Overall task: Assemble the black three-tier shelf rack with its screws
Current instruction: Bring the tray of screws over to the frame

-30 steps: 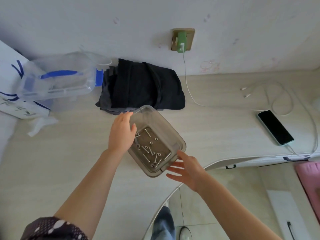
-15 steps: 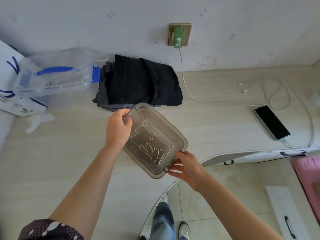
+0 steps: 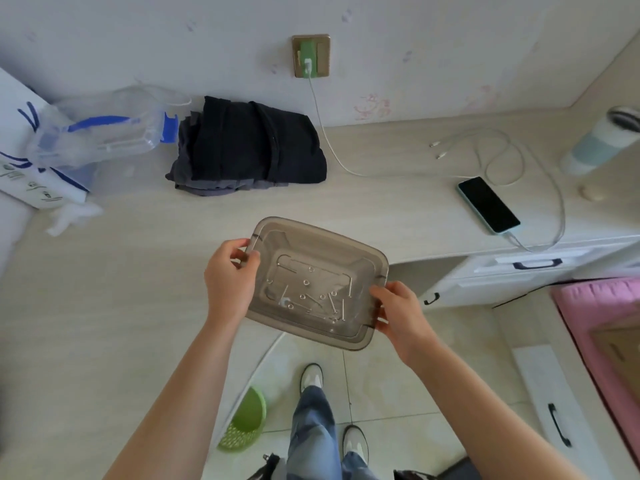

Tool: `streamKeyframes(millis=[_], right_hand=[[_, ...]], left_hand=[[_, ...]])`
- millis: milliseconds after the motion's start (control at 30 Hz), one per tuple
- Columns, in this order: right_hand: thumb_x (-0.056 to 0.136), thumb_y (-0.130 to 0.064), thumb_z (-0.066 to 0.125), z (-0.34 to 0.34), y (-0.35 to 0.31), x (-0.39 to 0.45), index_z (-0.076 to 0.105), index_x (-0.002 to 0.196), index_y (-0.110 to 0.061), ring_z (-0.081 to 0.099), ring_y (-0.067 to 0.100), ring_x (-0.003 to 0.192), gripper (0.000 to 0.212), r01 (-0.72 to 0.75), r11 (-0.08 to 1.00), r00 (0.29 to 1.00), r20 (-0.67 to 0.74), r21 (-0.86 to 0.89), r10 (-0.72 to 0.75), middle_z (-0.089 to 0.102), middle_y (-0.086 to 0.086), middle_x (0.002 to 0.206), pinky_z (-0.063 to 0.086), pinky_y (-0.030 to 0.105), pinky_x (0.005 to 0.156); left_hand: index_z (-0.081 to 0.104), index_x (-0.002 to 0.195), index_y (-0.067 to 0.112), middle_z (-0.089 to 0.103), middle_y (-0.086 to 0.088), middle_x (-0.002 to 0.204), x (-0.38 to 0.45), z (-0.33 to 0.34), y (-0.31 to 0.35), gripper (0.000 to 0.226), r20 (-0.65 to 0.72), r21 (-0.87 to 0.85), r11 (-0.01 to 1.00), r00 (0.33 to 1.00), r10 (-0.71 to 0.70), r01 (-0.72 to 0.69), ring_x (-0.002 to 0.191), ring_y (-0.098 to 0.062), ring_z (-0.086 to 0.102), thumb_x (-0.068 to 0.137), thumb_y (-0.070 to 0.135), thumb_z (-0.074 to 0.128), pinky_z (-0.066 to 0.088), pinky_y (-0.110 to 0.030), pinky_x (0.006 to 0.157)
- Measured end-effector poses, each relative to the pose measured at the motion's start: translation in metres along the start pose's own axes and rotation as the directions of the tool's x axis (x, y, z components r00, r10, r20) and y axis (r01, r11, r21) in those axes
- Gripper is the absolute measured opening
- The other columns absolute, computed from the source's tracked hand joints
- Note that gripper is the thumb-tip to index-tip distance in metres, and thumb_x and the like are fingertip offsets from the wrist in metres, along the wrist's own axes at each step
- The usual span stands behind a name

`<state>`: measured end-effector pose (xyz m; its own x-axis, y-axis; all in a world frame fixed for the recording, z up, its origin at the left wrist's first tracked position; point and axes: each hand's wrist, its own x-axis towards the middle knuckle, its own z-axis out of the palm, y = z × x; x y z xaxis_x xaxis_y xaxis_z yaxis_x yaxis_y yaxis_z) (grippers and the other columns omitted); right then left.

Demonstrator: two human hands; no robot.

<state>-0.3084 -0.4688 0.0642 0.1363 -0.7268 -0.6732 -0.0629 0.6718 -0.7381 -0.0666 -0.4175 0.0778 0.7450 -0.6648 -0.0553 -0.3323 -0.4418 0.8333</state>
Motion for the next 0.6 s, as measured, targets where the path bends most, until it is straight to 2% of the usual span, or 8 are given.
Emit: streamKeyframes(millis=[167, 267, 367, 600], right_hand=[[0.097, -0.013, 0.056, -0.061, 0.028, -0.036, 0.056, 0.105, -0.007, 0.05, 0.023, 0.075, 0.01, 0.037, 0.999, 0.998, -0.052, -0.013, -0.037, 0.052, 0.008, 0.08, 0.048, 0.038, 0.073], [0.096, -0.01, 0.057, -0.098, 0.044, -0.06, 0.058, 0.108, -0.003, 0.052, 0.021, 0.071, 0.014, 0.035, 0.999, 0.993, -0.116, -0.007, -0.035, 0.055, 0.009, 0.081, 0.049, 0.036, 0.066], [0.094, -0.008, 0.057, -0.127, 0.058, -0.078, 0.057, 0.103, -0.004, 0.046, 0.019, 0.063, 0.009, 0.032, 0.999, 0.986, -0.162, 0.003, -0.031, 0.05, 0.006, 0.073, 0.045, 0.032, 0.057], [0.093, -0.009, 0.059, -0.179, 0.1, -0.125, 0.058, 0.095, -0.008, 0.049, 0.016, 0.058, 0.002, 0.046, 0.996, 0.946, -0.325, 0.073, -0.02, 0.052, 0.003, 0.069, 0.045, 0.029, 0.055]], left_hand=[[0.068, 0.118, 0.011, 0.058, 0.011, 0.083, -0.08, 0.017, -0.008, 0.024, 0.033, -0.056, 0.998, 0.999, -0.032, 0.034, 0.076, -0.01, 0.056, 0.094, 0.013, 0.068, 0.045, -0.032, 0.077], [0.067, 0.115, 0.015, 0.06, 0.008, 0.084, -0.125, 0.029, -0.014, 0.021, 0.095, -0.075, 0.995, 0.994, -0.056, 0.063, 0.076, -0.007, 0.057, 0.094, 0.014, 0.069, 0.044, -0.026, 0.07], [0.067, 0.111, 0.019, 0.063, 0.007, 0.084, -0.157, 0.038, -0.02, 0.02, 0.156, -0.084, 0.992, 0.985, -0.076, 0.09, 0.074, -0.008, 0.058, 0.092, 0.015, 0.071, 0.045, -0.029, 0.07], [0.065, 0.107, 0.022, 0.067, 0.001, 0.093, -0.216, 0.057, -0.021, 0.019, 0.326, -0.107, 0.98, 0.937, -0.125, 0.168, 0.084, -0.016, 0.064, 0.091, 0.015, 0.072, 0.048, -0.028, 0.071]])
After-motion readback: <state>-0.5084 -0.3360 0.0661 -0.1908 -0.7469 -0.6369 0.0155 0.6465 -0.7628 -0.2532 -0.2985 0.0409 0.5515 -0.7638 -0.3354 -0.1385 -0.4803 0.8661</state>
